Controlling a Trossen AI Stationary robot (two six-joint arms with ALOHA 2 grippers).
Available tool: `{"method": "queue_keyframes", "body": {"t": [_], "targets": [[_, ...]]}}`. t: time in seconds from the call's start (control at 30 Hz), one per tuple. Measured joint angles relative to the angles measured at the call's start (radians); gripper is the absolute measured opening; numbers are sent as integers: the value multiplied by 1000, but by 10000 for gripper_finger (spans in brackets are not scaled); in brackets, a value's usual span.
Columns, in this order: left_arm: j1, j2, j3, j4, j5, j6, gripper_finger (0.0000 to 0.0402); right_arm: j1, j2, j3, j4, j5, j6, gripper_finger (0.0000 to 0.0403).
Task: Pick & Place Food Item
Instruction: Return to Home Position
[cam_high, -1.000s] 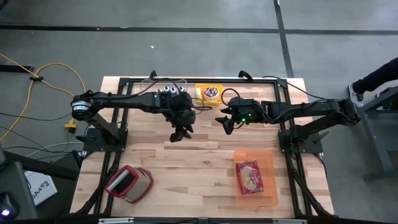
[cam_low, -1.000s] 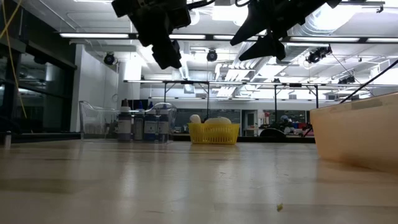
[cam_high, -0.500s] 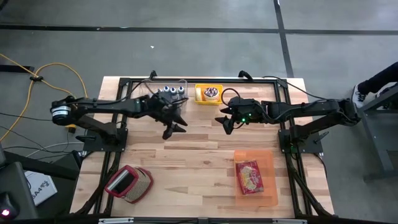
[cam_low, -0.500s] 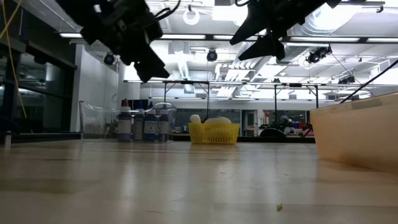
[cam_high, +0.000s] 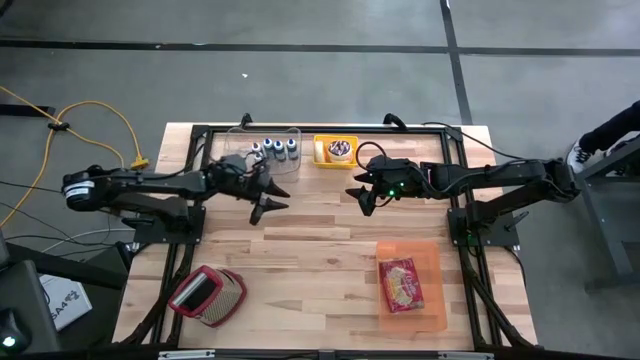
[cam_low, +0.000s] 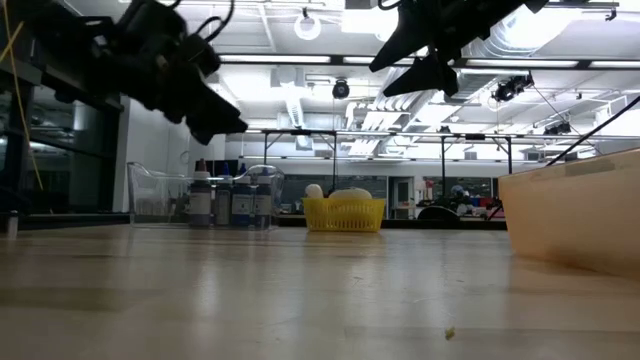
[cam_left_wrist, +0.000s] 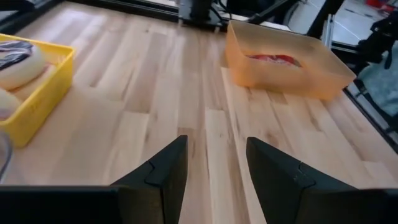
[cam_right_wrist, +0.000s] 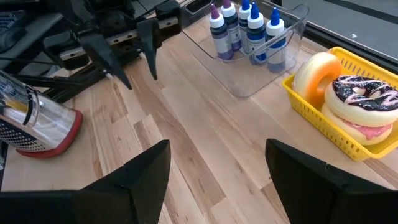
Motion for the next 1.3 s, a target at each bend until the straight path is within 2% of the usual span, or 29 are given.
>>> {"method": "queue_keyframes", "body": {"t": [0.47,0.83,1.13,1.3], "targets": [[1,-350,-234,28,-157,-68,158,0,0,0,0,0,0,250],[0,-577,-347,28,-210,-76,158,0,0,0,-1,0,0,250],[0,-690,-405,13,-230,-80,158,0,0,0,-1,0,0,250],[1,-735,-407,-86,-230,-90,158,0,0,0,-1,0,0,250]]}}
